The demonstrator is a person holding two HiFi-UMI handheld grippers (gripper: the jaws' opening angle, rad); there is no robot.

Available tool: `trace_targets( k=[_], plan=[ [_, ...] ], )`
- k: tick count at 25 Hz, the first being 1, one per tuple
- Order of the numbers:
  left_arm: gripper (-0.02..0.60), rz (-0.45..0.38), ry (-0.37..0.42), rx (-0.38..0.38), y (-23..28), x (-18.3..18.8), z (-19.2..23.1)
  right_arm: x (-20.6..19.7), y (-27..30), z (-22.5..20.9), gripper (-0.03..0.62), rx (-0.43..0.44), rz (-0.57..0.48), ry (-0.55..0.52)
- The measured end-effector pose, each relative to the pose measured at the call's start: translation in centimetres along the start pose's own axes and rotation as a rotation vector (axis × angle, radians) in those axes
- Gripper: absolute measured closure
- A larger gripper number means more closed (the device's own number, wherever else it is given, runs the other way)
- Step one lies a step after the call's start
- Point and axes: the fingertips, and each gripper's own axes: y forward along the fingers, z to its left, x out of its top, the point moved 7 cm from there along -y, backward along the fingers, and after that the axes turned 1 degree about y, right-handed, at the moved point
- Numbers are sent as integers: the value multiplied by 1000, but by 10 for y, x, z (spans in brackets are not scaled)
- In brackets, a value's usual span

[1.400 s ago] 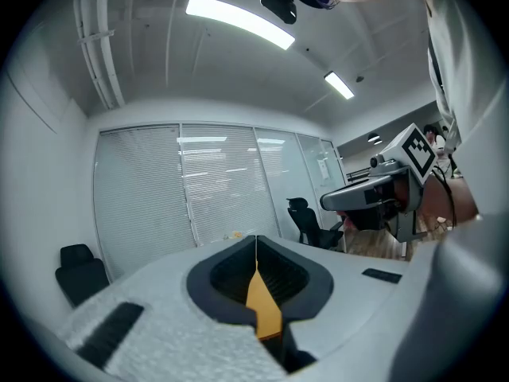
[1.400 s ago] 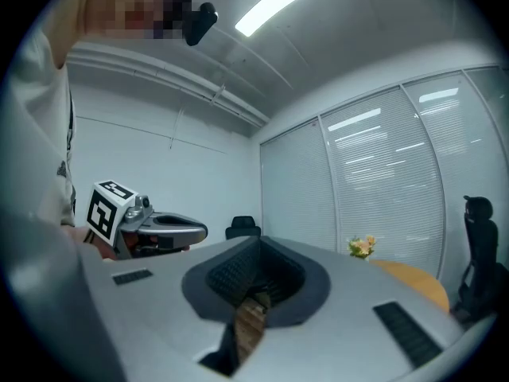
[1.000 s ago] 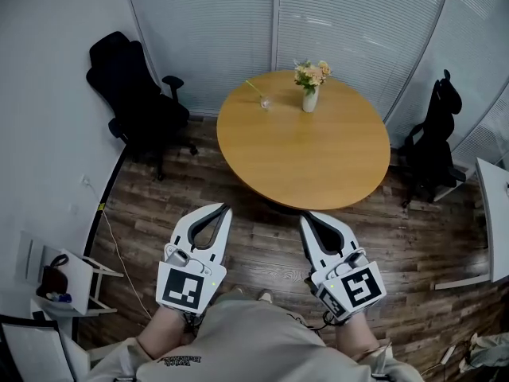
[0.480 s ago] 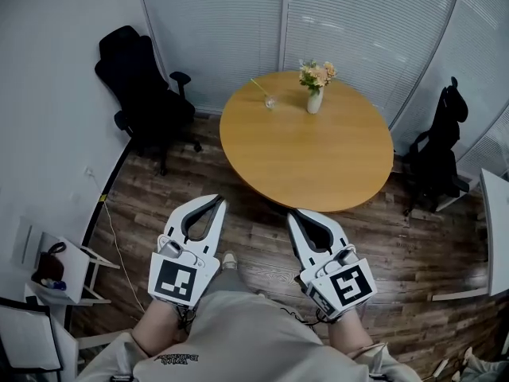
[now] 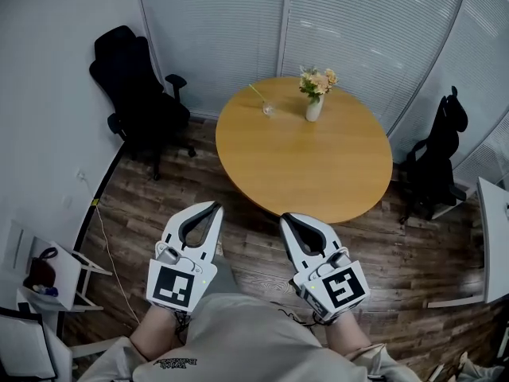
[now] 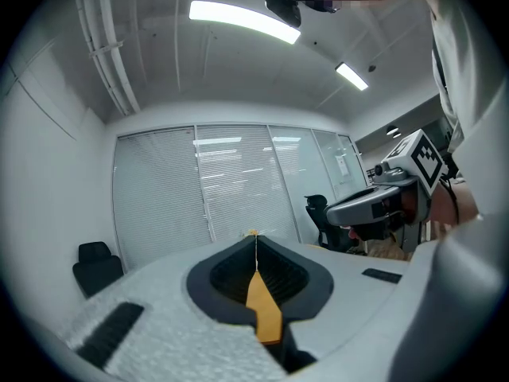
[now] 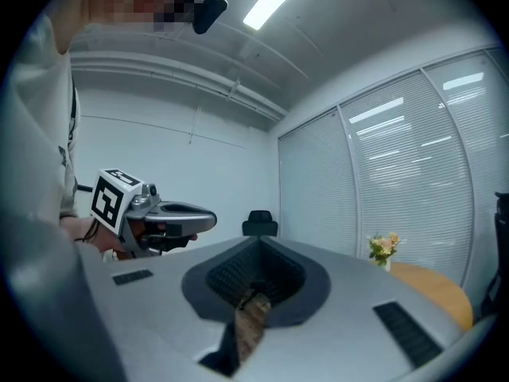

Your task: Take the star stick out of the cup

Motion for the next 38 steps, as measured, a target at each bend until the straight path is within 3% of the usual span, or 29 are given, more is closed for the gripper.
trace_targets(
  k=[15, 20, 27, 31, 38],
  plan=[
    [558, 6, -19, -50, 67, -39, 98, -6, 121, -28, 563, -26, 62, -17],
    [558, 17, -4, -79, 102, -49, 141, -1, 166, -53, 563, -98, 91, -4],
    [558, 22, 7, -122, 149, -60, 196, 5, 227, -85, 563, -122, 101, -39],
    [558, 28, -35, -134, 171, -62, 230, 14, 263, -101, 563, -154, 106, -62],
    [558, 25, -23, -186, 219, -76, 295, 22, 329, -127, 563, -233, 130, -57]
  ],
)
